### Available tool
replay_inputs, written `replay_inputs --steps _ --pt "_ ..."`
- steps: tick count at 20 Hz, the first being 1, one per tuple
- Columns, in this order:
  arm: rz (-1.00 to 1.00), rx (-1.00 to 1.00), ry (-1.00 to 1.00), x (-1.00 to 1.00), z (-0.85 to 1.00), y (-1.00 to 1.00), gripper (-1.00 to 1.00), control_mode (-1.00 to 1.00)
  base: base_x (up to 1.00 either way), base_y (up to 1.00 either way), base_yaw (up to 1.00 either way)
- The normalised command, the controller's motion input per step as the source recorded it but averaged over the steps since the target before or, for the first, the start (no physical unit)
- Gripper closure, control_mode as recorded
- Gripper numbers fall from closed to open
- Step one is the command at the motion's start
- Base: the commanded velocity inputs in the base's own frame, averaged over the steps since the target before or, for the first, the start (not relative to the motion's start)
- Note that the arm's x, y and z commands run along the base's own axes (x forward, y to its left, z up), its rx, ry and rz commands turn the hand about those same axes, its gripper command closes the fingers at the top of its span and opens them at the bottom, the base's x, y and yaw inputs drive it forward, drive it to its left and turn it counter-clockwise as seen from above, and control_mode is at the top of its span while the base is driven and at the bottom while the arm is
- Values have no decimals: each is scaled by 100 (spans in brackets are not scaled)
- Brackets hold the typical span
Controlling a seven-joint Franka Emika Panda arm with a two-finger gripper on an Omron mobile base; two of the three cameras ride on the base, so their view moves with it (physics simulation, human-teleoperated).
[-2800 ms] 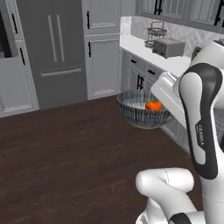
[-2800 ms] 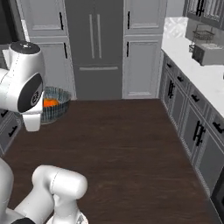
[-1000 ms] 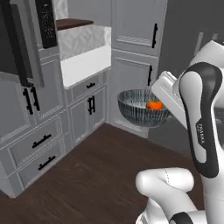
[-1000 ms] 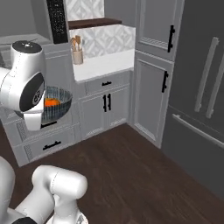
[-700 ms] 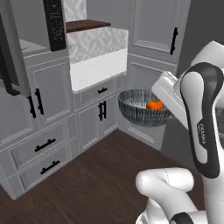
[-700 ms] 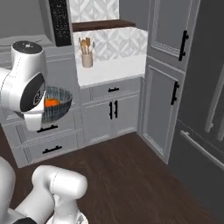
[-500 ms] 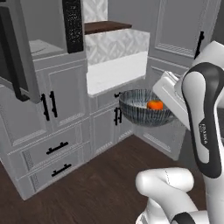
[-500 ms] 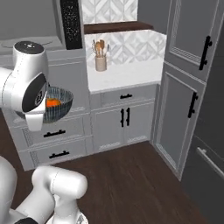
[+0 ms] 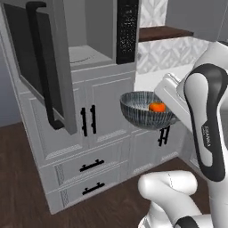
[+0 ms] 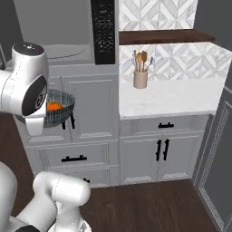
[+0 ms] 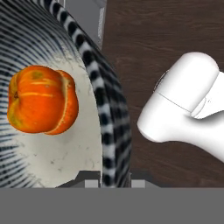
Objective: Pick the squash from the sink and place it in the bowl. Then pick the bowl and place it in the microwave. Then close the microwave door and press the start button.
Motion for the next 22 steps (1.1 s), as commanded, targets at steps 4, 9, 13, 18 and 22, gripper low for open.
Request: replay_inputs --steps 4,9,13,18,22 --pt "0 0 0 0 0 0 100 100 92 0 29" --pt "0 0 0 0 0 0 100 100 46 0 28" --pt "0 0 0 0 0 0 100 100 56 4 32" --pt "0 0 0 0 0 0 100 100 38 -15 41" --pt "0 0 0 0 0 0 100 100 34 -8 31"
